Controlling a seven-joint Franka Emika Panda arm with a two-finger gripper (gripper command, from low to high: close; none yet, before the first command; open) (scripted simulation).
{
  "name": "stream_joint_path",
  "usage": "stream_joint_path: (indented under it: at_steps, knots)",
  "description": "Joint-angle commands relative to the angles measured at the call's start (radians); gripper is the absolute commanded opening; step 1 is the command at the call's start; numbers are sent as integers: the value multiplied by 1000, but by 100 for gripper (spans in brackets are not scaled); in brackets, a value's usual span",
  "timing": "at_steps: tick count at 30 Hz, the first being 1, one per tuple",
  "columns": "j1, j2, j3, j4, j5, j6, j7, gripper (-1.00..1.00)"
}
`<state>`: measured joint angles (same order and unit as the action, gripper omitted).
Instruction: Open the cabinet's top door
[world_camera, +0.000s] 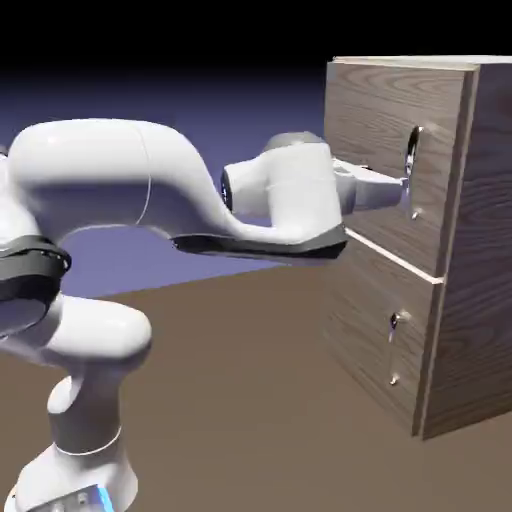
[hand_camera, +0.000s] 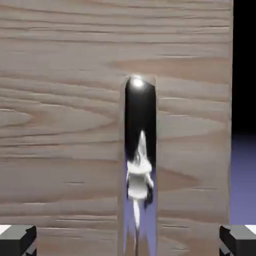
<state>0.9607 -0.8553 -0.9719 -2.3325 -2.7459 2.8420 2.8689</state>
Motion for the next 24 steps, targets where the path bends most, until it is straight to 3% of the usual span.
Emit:
stream_joint_path:
  at_steps: [1, 6, 7, 24]
  knots:
    - [36, 15, -26, 27, -6, -3, 5, 0]
    - [188, 76, -135, 139, -34, -15, 28, 0]
    - [188, 76, -135, 139, -34, -15, 28, -100]
    - [-386, 93, 406, -195, 302, -220, 27, -100]
